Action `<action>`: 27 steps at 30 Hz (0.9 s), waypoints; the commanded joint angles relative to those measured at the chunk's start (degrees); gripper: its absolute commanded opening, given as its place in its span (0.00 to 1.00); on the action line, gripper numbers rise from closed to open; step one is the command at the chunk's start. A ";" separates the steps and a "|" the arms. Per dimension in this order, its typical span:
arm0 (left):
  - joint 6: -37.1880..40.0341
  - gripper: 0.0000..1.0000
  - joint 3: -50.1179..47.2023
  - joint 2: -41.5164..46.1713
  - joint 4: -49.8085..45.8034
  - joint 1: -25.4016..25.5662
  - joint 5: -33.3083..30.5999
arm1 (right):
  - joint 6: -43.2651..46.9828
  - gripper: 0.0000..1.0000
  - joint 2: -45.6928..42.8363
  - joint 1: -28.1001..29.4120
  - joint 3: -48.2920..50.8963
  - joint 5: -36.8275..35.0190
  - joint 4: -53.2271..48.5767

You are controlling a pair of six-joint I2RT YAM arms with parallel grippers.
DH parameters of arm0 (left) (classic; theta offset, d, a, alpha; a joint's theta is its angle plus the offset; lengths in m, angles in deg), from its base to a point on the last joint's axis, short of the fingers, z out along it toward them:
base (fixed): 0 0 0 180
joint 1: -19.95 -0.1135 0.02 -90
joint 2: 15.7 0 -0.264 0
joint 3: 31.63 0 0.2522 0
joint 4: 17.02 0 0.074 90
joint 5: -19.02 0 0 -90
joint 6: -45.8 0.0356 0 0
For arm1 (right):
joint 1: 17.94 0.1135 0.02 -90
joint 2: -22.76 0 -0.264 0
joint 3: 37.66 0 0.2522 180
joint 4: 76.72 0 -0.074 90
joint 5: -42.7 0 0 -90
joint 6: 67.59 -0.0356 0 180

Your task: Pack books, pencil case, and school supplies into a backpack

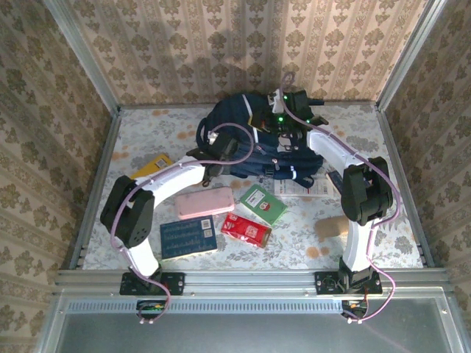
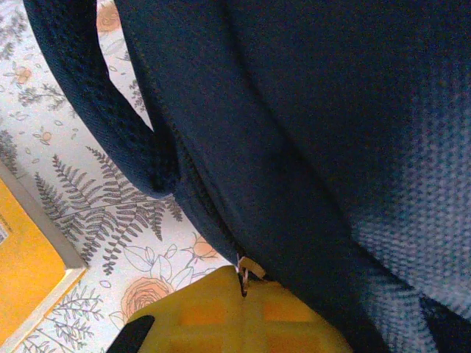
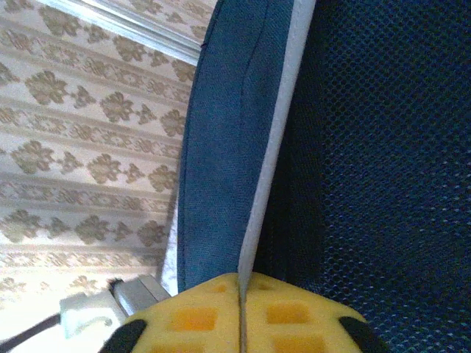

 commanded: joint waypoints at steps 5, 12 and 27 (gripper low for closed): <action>2.85 0.00 -1.35 4.76 -0.32 -1.60 13.99 | 9.77 0.50 -4.51 0.81 -4.93 -11.74 -10.08; 1.34 0.00 -1.46 6.13 -0.64 -1.69 22.38 | 11.10 0.46 -11.20 1.42 -0.11 -22.73 -15.52; -2.85 0.00 1.30 9.20 0.77 -0.93 33.96 | -20.70 0.52 -33.54 2.94 36.38 -24.28 -2.77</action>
